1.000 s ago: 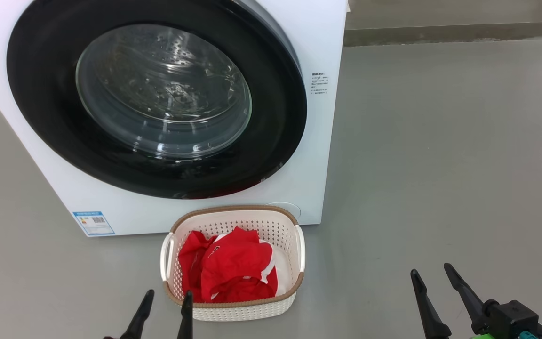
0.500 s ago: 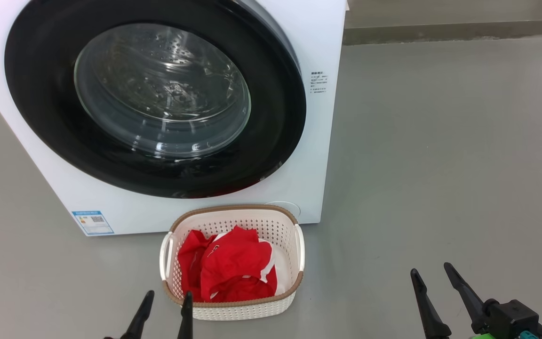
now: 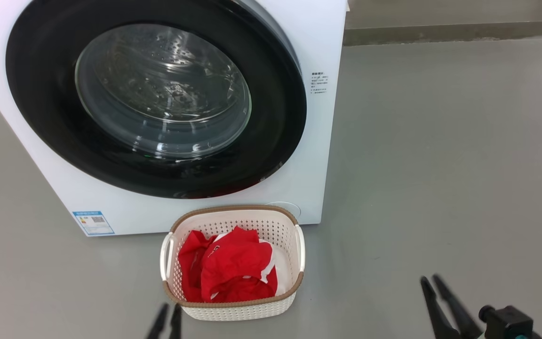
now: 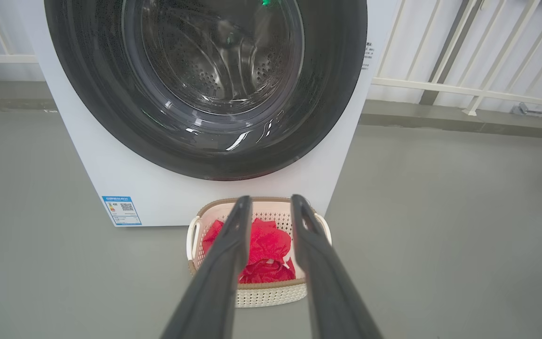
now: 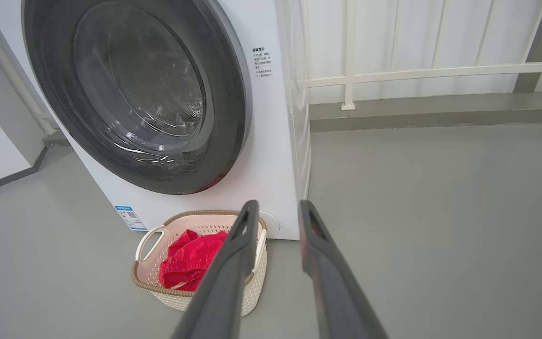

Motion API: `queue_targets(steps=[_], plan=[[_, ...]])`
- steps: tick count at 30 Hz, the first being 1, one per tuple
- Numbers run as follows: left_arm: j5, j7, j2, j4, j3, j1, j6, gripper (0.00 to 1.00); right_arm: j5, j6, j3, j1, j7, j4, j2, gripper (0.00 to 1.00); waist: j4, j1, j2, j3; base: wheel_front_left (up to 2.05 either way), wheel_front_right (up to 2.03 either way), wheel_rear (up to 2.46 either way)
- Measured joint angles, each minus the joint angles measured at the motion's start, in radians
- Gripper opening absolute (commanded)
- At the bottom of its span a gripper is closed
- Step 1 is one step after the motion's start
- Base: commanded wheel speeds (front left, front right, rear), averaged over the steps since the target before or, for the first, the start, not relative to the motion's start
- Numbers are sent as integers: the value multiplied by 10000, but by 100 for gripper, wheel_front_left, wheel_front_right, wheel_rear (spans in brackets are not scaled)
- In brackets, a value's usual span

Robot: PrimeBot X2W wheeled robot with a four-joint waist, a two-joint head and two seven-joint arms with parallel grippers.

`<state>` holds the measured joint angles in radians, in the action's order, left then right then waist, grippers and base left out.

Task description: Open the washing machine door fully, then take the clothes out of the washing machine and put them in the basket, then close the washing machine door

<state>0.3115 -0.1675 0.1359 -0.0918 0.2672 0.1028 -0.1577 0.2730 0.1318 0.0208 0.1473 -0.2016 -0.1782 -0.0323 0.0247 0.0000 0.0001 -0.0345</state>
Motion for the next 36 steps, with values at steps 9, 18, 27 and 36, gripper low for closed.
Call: queue_targets(steps=[9, 18, 27, 36], plan=[[585, 90, -96, -462, -21, 164, 61, 0, 550, 0, 8, 148, 90, -477, 63, 0, -13, 4, 0, 0, 0, 0, 0], [1555, 272, -109, -583, -203, 151, 268, 0, 1613, 0, -12, 113, 274, -493, 46, 0, -31, 2, 0, 46, 0, 0, 0], [2514, 441, -176, -711, -410, 89, 454, 0, 2608, 0, -56, -28, 483, -533, 4, 0, -49, 1, 0, 73, 0, 0, 0], [3365, 600, -198, -784, -621, -96, 635, 0, 3492, 0, -100, -135, 616, -550, -23, 0, -64, 2, 0, 97, 0, 0, 0]])
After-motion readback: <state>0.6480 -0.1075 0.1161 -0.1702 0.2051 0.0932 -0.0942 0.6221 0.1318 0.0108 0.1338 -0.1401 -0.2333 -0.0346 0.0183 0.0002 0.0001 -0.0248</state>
